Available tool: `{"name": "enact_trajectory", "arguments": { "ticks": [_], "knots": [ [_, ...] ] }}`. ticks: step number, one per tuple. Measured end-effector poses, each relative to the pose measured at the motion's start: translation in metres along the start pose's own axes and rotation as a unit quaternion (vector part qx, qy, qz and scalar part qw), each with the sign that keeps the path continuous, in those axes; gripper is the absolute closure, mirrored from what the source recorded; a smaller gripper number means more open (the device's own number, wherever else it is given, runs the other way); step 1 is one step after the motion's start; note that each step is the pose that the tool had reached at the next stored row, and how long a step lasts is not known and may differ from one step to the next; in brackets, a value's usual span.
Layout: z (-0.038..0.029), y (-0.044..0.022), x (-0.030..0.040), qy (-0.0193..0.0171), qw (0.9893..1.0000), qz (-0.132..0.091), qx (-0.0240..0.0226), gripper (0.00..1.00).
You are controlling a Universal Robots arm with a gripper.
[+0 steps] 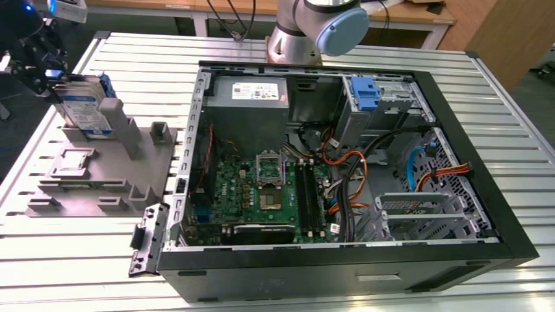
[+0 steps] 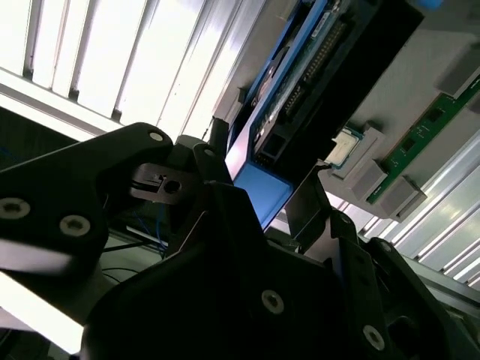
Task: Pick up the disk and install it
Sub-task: 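Pick up the disk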
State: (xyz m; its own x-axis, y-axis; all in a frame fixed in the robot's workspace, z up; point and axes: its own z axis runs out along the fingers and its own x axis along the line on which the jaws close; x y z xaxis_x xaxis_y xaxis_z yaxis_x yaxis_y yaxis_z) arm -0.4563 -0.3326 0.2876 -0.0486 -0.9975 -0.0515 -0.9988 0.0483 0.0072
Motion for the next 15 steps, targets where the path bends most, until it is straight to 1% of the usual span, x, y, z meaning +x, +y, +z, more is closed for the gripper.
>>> {"name": "enact_trajectory", "arguments": {
  "ticks": [4, 13, 14, 15],
  "knots": [
    [0.0000, 0.0012, 0.0000, -0.0002, 1.0000, 0.000, 0.0000, 0.44],
    [0.0000, 0.0013, 0.0000, -0.0005, 1.0000, 0.000, 0.0000, 0.45],
    [0.0000, 0.0013, 0.0000, -0.0005, 1.0000, 0.000, 0.0000, 0.52],
    [0.0000, 0.0013, 0.0000, -0.0005, 1.0000, 0.000, 0.0000, 0.52]
  ]
}}
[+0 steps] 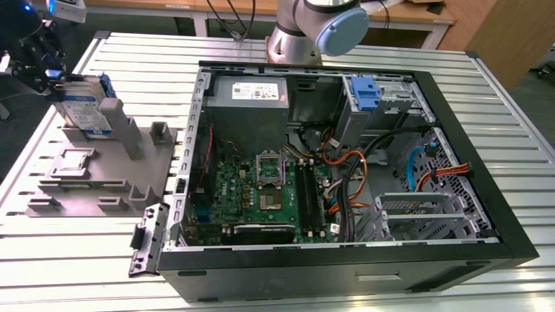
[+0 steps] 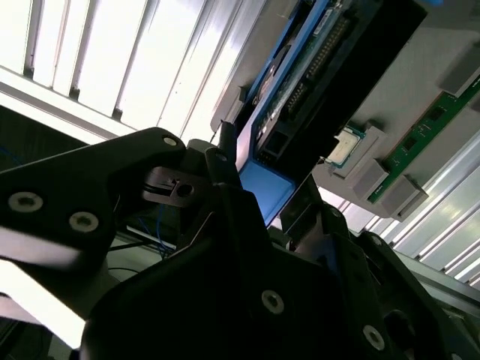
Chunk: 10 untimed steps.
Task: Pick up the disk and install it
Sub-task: 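Pick up the disk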
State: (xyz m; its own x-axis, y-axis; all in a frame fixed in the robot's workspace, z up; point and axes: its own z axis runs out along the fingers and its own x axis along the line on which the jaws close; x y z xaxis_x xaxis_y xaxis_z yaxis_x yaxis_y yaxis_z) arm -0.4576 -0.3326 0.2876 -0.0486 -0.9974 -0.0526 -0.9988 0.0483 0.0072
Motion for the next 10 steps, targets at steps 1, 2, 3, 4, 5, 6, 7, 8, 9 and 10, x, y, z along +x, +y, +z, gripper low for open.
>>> {"name": "enact_trajectory", "arguments": {
  "ticks": [1, 2, 3, 4, 5, 6, 7, 8, 9, 10],
  "knots": [
    [0.0000, 0.0000, 0.0000, 0.0000, 1.0000, 0.000, 0.0000, 0.52],
    [0.0000, 0.0000, 0.0000, 0.0000, 1.0000, 0.000, 0.0000, 0.52],
    [0.0000, 0.0000, 0.0000, 0.0000, 1.0000, 0.000, 0.0000, 0.52],
    [0.0000, 0.0000, 0.0000, -0.0001, 1.0000, 0.000, 0.0000, 0.52],
    [0.0000, 0.0000, 0.0000, -0.0002, 1.0000, 0.000, 0.0000, 0.52],
    [0.0000, 0.0000, 0.0000, -0.0002, 1.0000, 0.000, 0.0000, 0.52],
    [0.0000, 0.0000, 0.0000, -0.0002, 1.0000, 0.000, 0.0000, 0.52],
    [0.0000, 0.0000, 0.0000, -0.0003, 1.0000, 0.000, 0.0000, 0.52],
    [0.0000, 0.0000, 0.0000, -0.0003, 1.0000, 0.000, 0.0000, 0.52],
    [0.0000, 0.0000, 0.0000, -0.0003, 1.0000, 0.000, 0.0000, 0.52]
  ]
}}
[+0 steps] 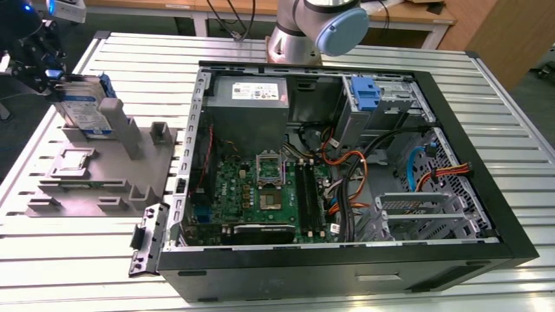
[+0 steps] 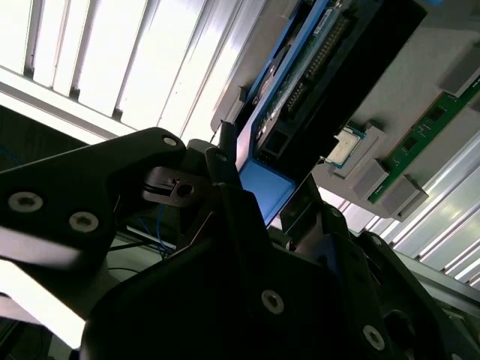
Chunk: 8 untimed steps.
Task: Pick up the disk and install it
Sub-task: 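Pick up the disk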
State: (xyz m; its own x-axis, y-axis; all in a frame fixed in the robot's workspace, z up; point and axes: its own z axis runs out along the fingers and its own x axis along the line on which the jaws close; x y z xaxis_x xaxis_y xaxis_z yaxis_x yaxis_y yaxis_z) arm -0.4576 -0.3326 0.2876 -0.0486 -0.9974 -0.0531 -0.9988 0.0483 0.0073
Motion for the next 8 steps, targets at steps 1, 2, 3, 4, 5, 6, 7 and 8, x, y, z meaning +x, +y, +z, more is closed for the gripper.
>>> {"name": "enact_trajectory", "arguments": {
  "ticks": [1, 2, 3, 4, 5, 6, 7, 8],
  "knots": [
    [0.0000, 0.0000, 0.0000, 0.0000, 1.0000, 0.000, 0.0000, 0.52],
    [0.0000, 0.0000, 0.0000, 0.0000, 1.0000, 0.000, 0.0000, 0.52],
    [0.0000, 0.0000, 0.0000, 0.0000, 1.0000, 0.000, 0.0000, 0.52],
    [0.0000, 0.0000, 0.0000, -0.0001, 1.0000, 0.000, 0.0000, 0.52],
    [0.0000, 0.0000, 0.0000, -0.0001, 1.0000, 0.000, 0.0000, 0.53],
    [0.0000, 0.0000, 0.0000, -0.0001, 1.0000, 0.000, 0.0000, 0.53],
    [0.0000, 0.0000, 0.0000, -0.0001, 1.0000, 0.000, 0.0000, 0.53],
    [0.0000, 0.0000, 0.0000, -0.0001, 1.0000, 0.000, 0.0000, 0.60]
  ]
}}
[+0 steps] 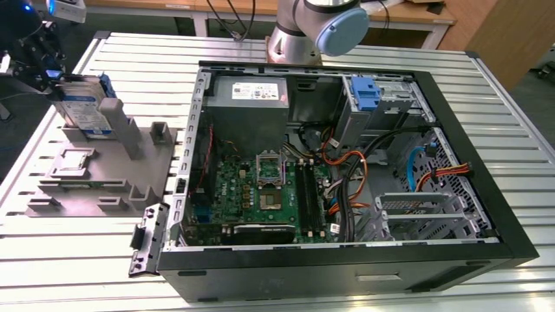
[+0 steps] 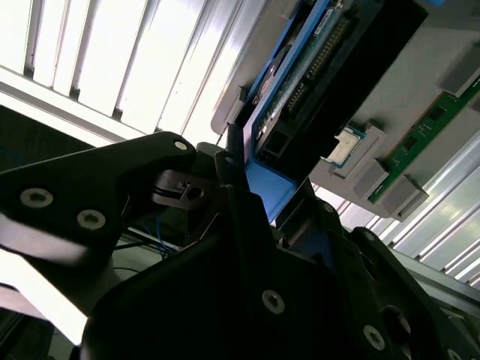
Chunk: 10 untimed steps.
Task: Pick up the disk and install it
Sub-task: 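Pick up the disk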
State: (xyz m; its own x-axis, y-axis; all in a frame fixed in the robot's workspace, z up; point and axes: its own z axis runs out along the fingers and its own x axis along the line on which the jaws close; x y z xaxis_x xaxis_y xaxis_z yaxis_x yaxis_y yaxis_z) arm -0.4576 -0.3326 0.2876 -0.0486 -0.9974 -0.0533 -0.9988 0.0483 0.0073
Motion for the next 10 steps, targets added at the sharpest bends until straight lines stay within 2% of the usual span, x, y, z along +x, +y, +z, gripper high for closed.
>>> {"name": "enact_trajectory", "arguments": {
  "ticks": [10],
  "knots": [
    [0.0000, 0.0000, 0.0000, 0.0006, 1.0000, 0.000, 0.0000, 0.63]
  ]
}}
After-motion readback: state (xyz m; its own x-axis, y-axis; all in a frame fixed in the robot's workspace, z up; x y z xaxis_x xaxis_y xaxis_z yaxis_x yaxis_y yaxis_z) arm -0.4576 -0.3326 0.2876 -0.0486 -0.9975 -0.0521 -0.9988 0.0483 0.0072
